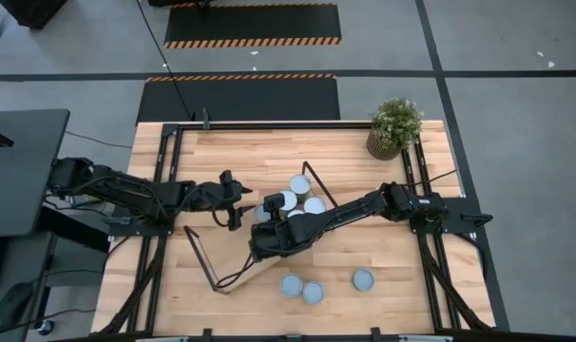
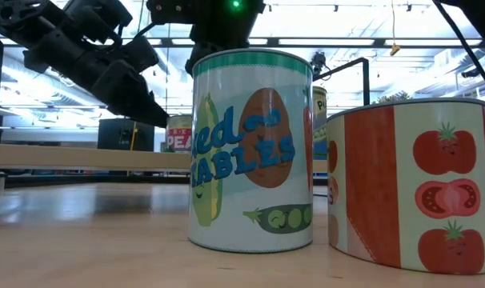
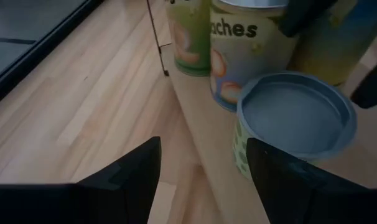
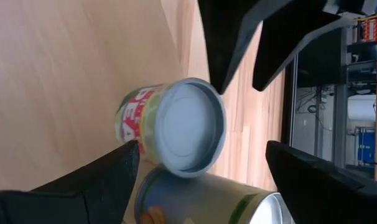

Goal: Pick and place cans onto a shelf
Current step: Put the right small can on the shelf, then put the middle small can on the shelf

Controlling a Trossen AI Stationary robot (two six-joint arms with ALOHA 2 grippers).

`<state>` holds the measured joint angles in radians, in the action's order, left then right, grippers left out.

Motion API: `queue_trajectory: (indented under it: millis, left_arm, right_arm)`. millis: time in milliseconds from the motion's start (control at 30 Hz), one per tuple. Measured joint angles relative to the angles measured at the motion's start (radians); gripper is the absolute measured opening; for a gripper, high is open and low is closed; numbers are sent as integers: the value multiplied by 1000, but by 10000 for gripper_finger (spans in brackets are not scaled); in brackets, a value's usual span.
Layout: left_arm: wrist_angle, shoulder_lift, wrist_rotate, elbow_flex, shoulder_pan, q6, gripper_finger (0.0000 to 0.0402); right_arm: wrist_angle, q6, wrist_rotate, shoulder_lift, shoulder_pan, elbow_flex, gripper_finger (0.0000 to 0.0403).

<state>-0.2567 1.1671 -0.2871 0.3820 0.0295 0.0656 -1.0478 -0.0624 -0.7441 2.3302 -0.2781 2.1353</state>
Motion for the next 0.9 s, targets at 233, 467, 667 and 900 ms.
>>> queue_trajectory:
  millis: [233,467,667,900]
  left_arm:
    - [20,-2,29,0,3,0,242]
    - [31,-3,33,0,3,0,242]
    - [34,-3,37,0,3,-1,242]
    - [54,-24,38,0,3,-2,242]
  right_arm:
    - [-5,-17,1,0,13,0,357]
    - [-59,-26,1,0,13,0,357]
    - [-55,-36,-19,2,-7,16,357]
    - [-58,-9,65,2,-60,117,357]
